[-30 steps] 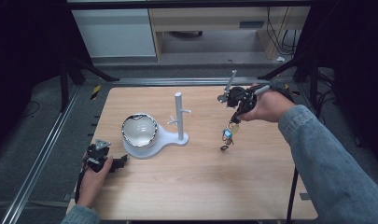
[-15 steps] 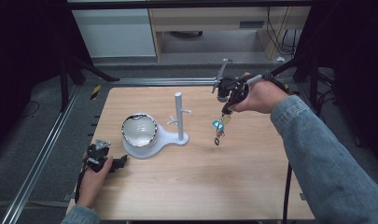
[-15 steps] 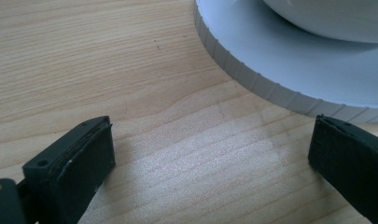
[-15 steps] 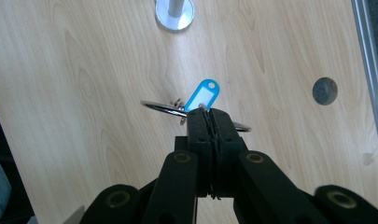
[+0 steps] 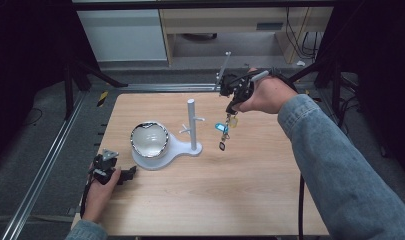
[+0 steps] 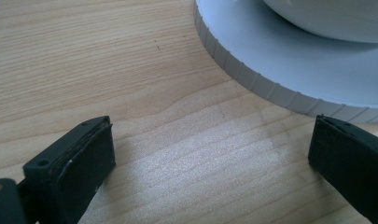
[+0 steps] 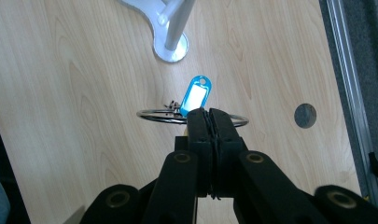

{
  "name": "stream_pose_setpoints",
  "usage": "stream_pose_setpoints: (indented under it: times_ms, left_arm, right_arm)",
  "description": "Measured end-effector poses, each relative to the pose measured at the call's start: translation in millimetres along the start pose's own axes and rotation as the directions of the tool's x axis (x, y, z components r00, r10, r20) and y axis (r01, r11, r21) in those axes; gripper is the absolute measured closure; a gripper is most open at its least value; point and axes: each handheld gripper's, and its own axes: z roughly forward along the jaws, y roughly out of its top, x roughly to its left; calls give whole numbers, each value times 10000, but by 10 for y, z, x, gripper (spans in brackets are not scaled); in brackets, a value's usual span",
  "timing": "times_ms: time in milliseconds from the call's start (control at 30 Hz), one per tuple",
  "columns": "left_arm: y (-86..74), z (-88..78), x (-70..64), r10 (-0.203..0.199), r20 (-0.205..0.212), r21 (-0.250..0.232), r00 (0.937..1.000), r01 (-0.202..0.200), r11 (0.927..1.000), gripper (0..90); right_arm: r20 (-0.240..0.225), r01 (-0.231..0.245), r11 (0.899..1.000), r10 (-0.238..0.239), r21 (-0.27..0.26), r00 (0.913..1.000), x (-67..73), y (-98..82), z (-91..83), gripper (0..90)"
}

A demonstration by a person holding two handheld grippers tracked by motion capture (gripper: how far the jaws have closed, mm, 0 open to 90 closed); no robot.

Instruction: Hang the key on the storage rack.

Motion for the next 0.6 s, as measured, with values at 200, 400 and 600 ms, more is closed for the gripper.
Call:
stream_pose_setpoints:
  times_ms: [200, 400, 600]
  left_arm:
    - [0, 0, 0, 0, -1, 1, 10000, 0, 10000, 0]
    - [0, 0, 0, -2, 0, 0, 10000, 2, 10000, 0]
    - [0, 0, 0, 0, 0, 0, 10000, 0, 10000, 0]
  right_arm:
    - [36, 113, 9998, -114, 144, 9999, -3, 92, -48, 888]
    - [69, 105, 9999, -106, 86, 9999, -16, 169, -65, 888]
    - [51, 203, 9998, -203, 20, 9998, -9, 251, -42, 888]
